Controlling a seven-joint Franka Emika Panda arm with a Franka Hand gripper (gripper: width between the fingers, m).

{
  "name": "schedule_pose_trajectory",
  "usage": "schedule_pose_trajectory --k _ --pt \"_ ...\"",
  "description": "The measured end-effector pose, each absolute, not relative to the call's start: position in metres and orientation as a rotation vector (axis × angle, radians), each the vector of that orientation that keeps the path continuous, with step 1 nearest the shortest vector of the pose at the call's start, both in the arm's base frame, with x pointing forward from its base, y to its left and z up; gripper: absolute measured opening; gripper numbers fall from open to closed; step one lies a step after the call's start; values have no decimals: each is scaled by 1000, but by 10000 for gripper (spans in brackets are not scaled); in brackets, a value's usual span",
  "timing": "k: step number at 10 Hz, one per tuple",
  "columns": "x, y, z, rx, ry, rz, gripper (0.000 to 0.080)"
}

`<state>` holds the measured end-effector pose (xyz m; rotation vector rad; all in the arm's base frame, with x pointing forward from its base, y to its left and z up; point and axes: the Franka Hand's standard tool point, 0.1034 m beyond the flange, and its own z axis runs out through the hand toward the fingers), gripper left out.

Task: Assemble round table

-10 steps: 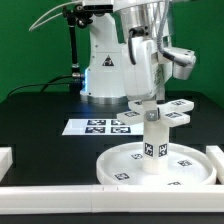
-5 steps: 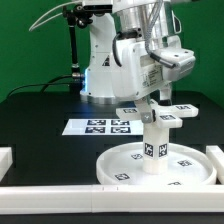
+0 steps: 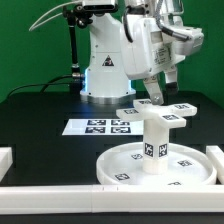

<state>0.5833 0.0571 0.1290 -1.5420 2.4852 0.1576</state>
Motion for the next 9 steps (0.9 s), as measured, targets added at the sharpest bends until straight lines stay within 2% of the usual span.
schedule_pose_trajectory --k 2,6,9 --pt "583 58 128 -1548 2483 158 649" --pt "588 66 132 -2232 1938 198 649" --pt "589 68 132 -2434 1671 189 649"
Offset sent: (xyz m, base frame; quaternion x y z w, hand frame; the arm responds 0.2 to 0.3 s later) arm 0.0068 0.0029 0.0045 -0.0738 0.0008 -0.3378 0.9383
